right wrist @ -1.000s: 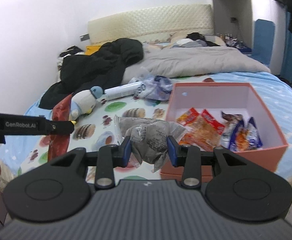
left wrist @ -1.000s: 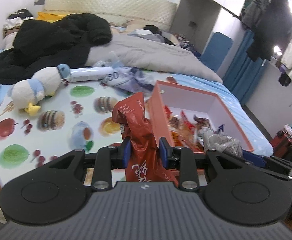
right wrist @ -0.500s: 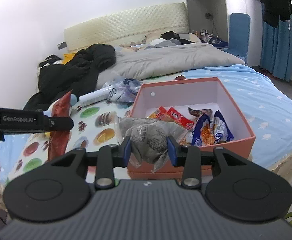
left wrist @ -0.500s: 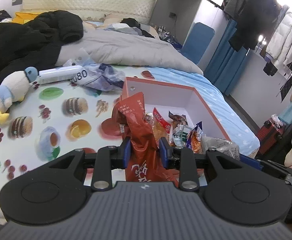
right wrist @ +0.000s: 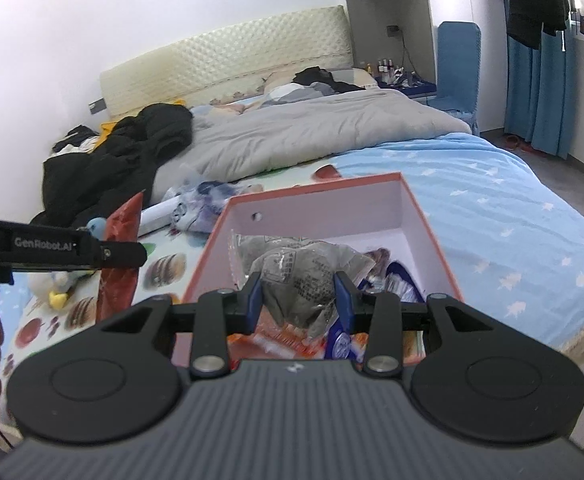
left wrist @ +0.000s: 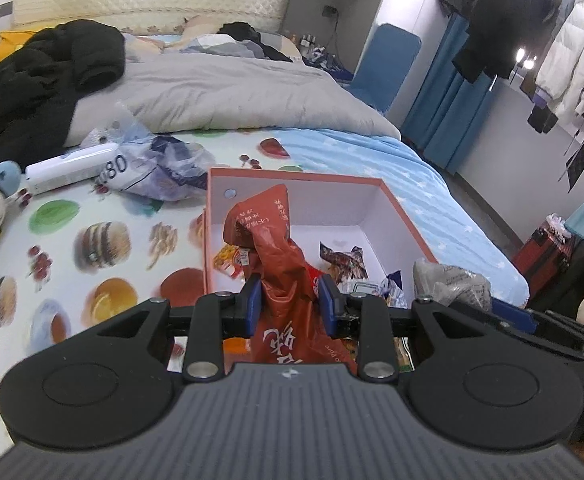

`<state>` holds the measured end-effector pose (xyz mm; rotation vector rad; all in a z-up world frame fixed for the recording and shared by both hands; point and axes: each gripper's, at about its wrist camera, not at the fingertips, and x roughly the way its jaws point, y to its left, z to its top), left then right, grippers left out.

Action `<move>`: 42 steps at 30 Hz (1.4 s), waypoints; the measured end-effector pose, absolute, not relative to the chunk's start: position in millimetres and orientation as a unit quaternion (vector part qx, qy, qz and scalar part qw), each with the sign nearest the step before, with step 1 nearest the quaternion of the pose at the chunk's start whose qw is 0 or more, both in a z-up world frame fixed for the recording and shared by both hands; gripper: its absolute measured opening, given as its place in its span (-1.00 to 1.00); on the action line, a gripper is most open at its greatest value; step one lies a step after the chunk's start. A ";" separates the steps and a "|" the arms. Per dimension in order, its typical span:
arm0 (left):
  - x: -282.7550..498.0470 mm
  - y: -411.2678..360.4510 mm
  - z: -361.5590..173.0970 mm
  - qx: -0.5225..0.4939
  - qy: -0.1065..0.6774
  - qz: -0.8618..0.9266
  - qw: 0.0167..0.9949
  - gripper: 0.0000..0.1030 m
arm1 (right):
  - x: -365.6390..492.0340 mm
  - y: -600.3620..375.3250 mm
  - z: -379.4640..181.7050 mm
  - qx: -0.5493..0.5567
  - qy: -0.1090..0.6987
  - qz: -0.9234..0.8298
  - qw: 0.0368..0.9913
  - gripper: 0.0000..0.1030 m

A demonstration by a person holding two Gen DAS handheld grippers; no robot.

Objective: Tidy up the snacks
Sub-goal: 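Open both tools to drop the snacks into the pink box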

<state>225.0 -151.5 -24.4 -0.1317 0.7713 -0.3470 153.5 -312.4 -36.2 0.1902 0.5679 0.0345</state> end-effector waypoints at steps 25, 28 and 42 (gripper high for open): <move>335.9 -198.9 -79.4 -0.033 0.418 -0.185 0.889 0.08 | 262.3 -348.1 -92.4 0.108 0.334 -0.003 0.936 -0.07; 326.3 -196.6 -68.2 -0.032 0.403 -0.192 0.894 0.11 | 260.1 -350.1 -89.7 0.114 0.331 -0.007 0.937 0.31; 247.1 -172.0 -9.2 -0.038 0.352 -0.201 0.913 0.11 | 200.1 -336.3 -43.6 0.116 0.274 -0.007 0.955 0.31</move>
